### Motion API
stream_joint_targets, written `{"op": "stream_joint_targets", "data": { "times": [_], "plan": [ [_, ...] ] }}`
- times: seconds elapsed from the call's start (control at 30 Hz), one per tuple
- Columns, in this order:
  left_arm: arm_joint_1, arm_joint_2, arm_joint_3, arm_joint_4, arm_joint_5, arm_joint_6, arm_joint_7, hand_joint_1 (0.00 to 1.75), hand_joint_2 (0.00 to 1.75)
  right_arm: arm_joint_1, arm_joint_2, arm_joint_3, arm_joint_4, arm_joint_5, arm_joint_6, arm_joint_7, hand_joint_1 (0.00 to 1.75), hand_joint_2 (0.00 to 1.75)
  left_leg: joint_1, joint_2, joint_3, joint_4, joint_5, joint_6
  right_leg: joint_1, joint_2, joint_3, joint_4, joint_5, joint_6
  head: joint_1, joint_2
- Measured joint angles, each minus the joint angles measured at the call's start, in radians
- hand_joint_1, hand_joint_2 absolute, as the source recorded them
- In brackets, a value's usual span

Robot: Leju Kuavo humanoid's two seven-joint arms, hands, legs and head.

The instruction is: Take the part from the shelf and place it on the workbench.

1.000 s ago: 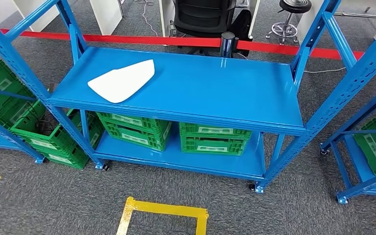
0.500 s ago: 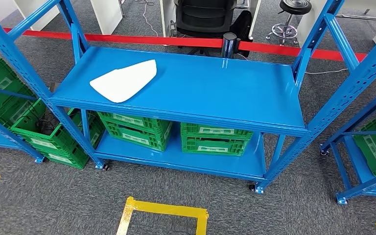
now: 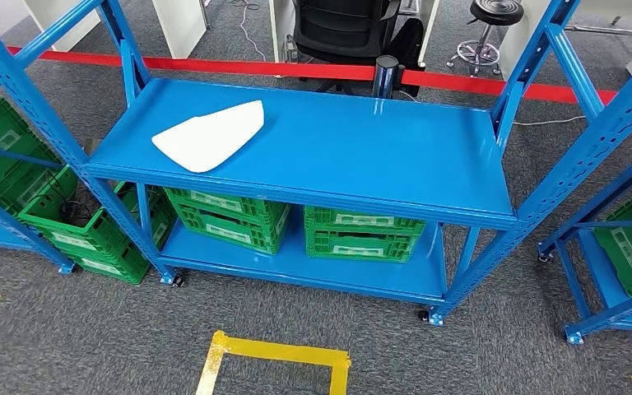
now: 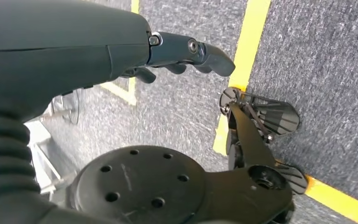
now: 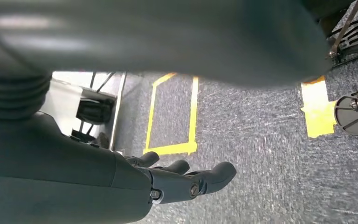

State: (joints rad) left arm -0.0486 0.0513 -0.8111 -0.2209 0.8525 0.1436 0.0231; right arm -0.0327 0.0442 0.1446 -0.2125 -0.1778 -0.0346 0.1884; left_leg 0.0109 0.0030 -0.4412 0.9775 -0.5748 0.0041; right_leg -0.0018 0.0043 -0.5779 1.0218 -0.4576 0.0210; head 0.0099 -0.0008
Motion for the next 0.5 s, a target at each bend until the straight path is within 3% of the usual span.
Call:
{"op": "stream_joint_targets", "data": {
  "times": [0.5],
  "plan": [
    [0.086,-0.015,0.275,-0.058,-0.415,-0.068,-0.011,0.00,0.00,0.074,-0.018,-0.021,-0.056,0.086,0.015,-0.090,0.00,0.00,0.000,0.000,0.000,0.000,0.000,0.000,0.000,0.000,0.002,-0.003,0.001,0.001,0.001,0.000]
  ]
}}
